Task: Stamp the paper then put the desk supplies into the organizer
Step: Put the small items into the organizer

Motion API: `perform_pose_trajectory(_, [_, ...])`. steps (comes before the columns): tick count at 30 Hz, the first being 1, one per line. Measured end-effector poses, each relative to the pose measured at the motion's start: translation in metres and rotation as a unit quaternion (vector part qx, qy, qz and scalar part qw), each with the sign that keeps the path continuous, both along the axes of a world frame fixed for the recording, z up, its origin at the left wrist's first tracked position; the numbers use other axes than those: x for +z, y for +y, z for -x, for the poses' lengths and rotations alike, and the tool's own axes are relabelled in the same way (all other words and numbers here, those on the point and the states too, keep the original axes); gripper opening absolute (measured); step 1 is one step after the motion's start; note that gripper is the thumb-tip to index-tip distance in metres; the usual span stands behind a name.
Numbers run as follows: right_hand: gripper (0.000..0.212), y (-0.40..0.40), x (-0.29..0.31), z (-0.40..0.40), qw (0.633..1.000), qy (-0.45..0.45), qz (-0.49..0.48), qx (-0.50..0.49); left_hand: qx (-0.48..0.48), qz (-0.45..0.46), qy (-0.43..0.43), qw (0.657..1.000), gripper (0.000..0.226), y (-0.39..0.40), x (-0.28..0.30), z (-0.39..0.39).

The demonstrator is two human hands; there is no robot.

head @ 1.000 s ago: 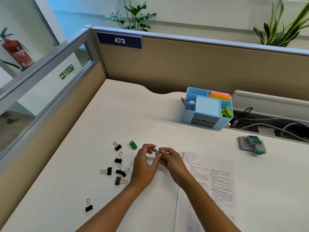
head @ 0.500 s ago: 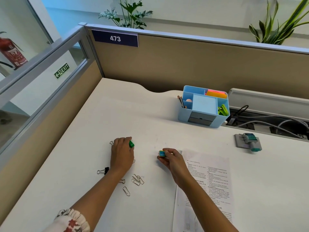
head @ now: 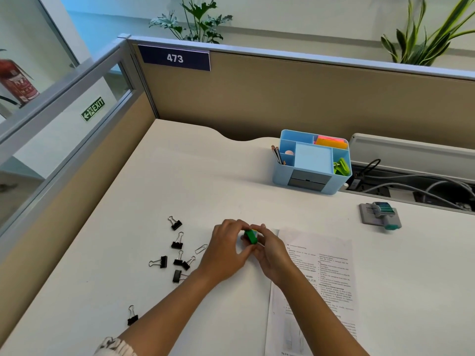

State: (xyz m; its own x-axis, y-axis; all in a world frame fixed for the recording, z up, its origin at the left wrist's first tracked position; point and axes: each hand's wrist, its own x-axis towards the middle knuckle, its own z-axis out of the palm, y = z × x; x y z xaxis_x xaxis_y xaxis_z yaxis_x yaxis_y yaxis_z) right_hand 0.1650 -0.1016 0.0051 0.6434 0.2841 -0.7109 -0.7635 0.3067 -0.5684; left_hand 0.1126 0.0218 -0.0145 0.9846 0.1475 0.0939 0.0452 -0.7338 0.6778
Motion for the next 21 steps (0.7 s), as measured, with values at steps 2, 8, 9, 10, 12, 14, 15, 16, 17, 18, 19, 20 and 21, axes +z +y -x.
perform_pose_trajectory(2, [0.036,-0.002,0.004,0.0,0.999,0.017,-0.024,-0.021,0.002,-0.006,-0.011,1.0,0.036,-0.005,0.001,0.001])
perform_pose_trajectory(8, [0.029,-0.008,0.006,-0.002,0.997,0.037,-0.051,-0.053,-0.015,-0.004,-0.025,1.0,0.041,-0.006,0.003,-0.004])
perform_pose_trajectory(9, [0.026,-0.01,0.005,-0.003,0.996,0.039,-0.049,-0.057,-0.018,-0.005,-0.03,0.999,0.044,-0.004,0.002,-0.005])
perform_pose_trajectory(10, [0.025,-0.011,0.005,-0.005,0.996,0.039,-0.047,-0.059,-0.016,-0.003,-0.036,0.999,0.046,-0.002,0.002,-0.006])
perform_pose_trajectory(12, [0.027,-0.015,0.004,-0.008,0.997,0.033,-0.043,-0.061,0.004,0.01,-0.038,0.999,0.045,0.0,-0.001,-0.009])
perform_pose_trajectory(14, [0.028,-0.019,0.005,-0.011,0.997,0.021,-0.037,-0.065,0.037,0.018,-0.029,0.999,0.042,0.003,-0.006,-0.014])
perform_pose_trajectory(15, [0.027,-0.021,0.007,-0.013,0.997,0.011,-0.031,-0.067,0.052,0.015,-0.016,0.998,0.043,0.005,-0.01,-0.017])
perform_pose_trajectory(16, [0.025,-0.022,0.007,-0.016,0.998,-0.005,-0.022,-0.065,0.06,0.008,0.007,0.998,0.045,0.007,-0.014,-0.02])
perform_pose_trajectory(17, [0.023,-0.024,0.009,-0.02,0.998,-0.023,-0.011,-0.062,0.056,-0.003,0.04,0.998,0.051,0.01,-0.017,-0.023])
perform_pose_trajectory(18, [0.022,-0.026,0.011,-0.024,0.997,-0.041,0.002,-0.058,0.043,-0.018,0.079,0.996,0.058,0.012,-0.02,-0.026])
perform_pose_trajectory(19, [0.022,-0.028,0.013,-0.03,0.997,-0.058,0.013,-0.056,0.025,-0.032,0.115,0.992,0.066,0.014,-0.022,-0.028])
perform_pose_trajectory(20, [0.024,-0.031,0.016,-0.037,0.995,-0.075,0.024,-0.056,0.007,-0.041,0.141,0.989,0.073,0.016,-0.025,-0.032])
perform_pose_trajectory(21, [0.028,-0.034,0.021,-0.045,0.993,-0.093,0.036,-0.057,-0.007,-0.043,0.157,0.987,0.08,0.018,-0.027,-0.035])
